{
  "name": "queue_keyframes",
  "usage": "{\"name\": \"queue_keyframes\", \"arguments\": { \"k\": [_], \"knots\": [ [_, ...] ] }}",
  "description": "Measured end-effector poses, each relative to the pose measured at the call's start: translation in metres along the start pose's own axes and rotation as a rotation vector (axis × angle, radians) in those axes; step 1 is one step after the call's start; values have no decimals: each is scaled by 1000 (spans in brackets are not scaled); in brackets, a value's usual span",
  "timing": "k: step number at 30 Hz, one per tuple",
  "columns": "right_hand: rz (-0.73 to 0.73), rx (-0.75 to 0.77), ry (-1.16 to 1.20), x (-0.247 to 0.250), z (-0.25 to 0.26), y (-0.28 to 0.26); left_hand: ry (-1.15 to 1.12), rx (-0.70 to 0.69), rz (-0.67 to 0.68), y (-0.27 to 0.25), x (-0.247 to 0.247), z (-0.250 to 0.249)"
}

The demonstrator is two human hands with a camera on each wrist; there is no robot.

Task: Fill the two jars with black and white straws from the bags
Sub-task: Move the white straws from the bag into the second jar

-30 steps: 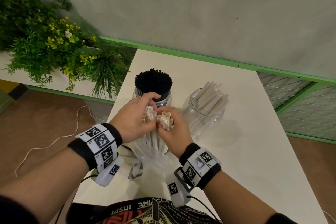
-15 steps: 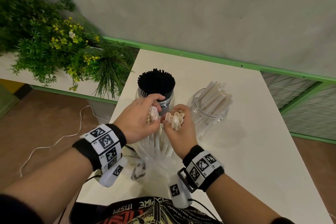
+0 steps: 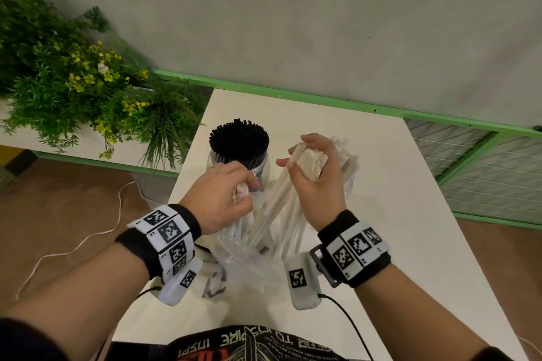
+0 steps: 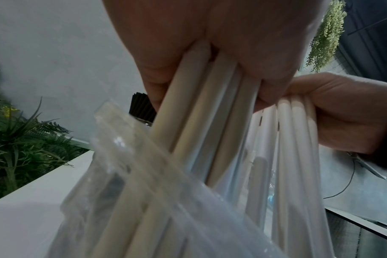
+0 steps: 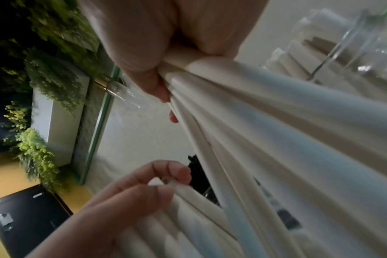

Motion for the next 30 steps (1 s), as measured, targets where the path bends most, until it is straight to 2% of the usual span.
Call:
{"name": "queue_keyframes", "arguments": {
  "k": [6,13,18,22,30],
  "knots": [
    [-31,-4,-20,-3,-7,-5,8,1,1,-2,1,-1],
    [-333,147,178,66,52,51,-61,23,17,-1,0,-2],
    [-458,308,169,94,79,74,-41,20,4,2,-1,-2],
    [-500,317,84,93,67,72,-40,29,5,4,-2,-3],
    [-507,213,-4,88,17,59,-75,40,-26,2,-3,-4]
  ]
}}
Point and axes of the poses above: each hand's wrist, its own y-axis towards the middle knuckle, its own x-axis out of the back of the hand, z = x × y, the point moved 4 cm from there along y, towards the middle knuckle, and after that the axes turned 4 degrees about -x, right-handed, at the moved point
